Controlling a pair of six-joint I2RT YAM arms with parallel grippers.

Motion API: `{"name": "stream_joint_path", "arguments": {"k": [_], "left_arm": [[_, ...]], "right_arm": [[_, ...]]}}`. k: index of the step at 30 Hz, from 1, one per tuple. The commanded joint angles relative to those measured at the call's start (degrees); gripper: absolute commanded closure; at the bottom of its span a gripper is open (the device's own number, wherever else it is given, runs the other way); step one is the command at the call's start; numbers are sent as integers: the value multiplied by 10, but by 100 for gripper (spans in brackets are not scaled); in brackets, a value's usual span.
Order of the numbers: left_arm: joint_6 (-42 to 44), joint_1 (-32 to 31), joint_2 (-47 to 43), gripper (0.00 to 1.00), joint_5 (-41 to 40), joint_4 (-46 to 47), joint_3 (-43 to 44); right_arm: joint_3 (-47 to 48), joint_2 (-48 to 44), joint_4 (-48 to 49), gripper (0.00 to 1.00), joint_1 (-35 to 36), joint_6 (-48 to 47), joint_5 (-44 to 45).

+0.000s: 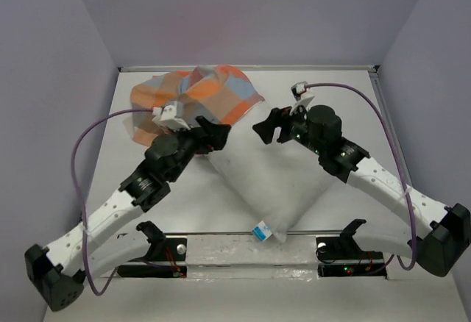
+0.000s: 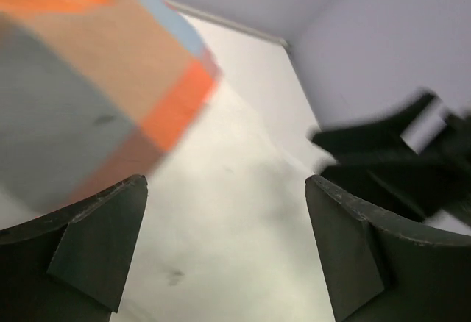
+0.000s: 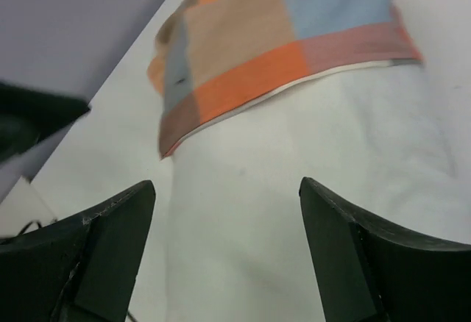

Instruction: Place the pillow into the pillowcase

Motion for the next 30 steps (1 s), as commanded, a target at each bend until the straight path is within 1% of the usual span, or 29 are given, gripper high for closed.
{"name": "stream_joint_path", "arguments": {"k": [1, 2, 4, 5, 6, 7, 8, 9, 10, 11, 12, 13, 14, 15, 16, 17, 18, 19, 20, 21, 22, 23, 24, 26, 27, 29, 30], "left_arm": [[-30, 118, -113, 1, -55, -19, -97], [-31, 176, -119, 1, -47, -21, -114], [-34, 235, -114, 1, 3, 4, -131], [-39, 262, -105, 1, 23, 20, -138], [-43, 307, -80, 1, 52, 52, -153], [-47, 326, -64, 1, 66, 71, -160], [-52, 343, -48, 1, 78, 93, -168], [-60, 357, -29, 1, 90, 144, -181], [-64, 382, 11, 1, 132, 181, -192], [-67, 391, 32, 1, 152, 219, -192], [-77, 398, 79, 1, 171, 298, -199], [-79, 405, 105, 1, 198, 334, -198], [-79, 405, 129, 1, 205, 383, -186], [-81, 405, 157, 1, 213, 393, -174], [-77, 405, 210, 1, 221, 395, -144], [-76, 405, 235, 1, 226, 399, -144], [-77, 405, 260, 1, 229, 416, -124], [-81, 405, 297, 6, 235, 428, -117], [-85, 405, 310, 16, 236, 439, -113], [-91, 405, 326, 52, 238, 469, -111], [-96, 405, 328, 76, 245, 484, -114], [-104, 405, 323, 93, 245, 492, -119], [-107, 405, 295, 100, 243, 500, -126], [-107, 405, 246, 100, 229, 496, -144], [-97, 405, 178, 100, 221, 464, -158], [-83, 405, 97, 100, 184, 414, -167], [-70, 405, 54, 100, 170, 357, -169]], "right_arm": [[26, 0, -139, 16, 147, -83, 137], [32, 5, -156, 16, 172, -87, 162], [48, 19, -208, 16, 218, -92, 220], [54, 36, -226, 15, 256, -89, 279], [59, 44, -263, 14, 272, -88, 307], [71, 54, -284, 13, 286, -79, 328], [74, 64, -303, 13, 315, -72, 370], [78, 83, -321, 12, 327, -63, 392], [80, 92, -354, 8, 339, -45, 425], [80, 101, -366, 8, 346, -36, 425], [79, 118, -386, 8, 352, -27, 446], [76, 126, -391, 9, 352, -11, 453], [68, 133, -392, 11, 352, -7, 467], [66, 140, -392, 16, 352, -3, 474], [65, 151, -389, 37, 352, 3, 494], [65, 155, -388, 50, 352, 5, 503], [65, 157, -385, 62, 352, 6, 511], [66, 155, -377, 90, 352, 0, 515], [68, 151, -371, 100, 352, -6, 516], [69, 145, -363, 100, 352, -14, 508], [66, 125, -341, 100, 352, -36, 502], [64, 112, -330, 100, 352, -47, 478], [61, 99, -317, 100, 352, -62, 461], [61, 73, -288, 100, 352, -93, 416], [65, 50, -271, 100, 352, -105, 355], [90, 35, -264, 100, 352, -128, 288], [103, 33, -265, 100, 352, -132, 222]]}}
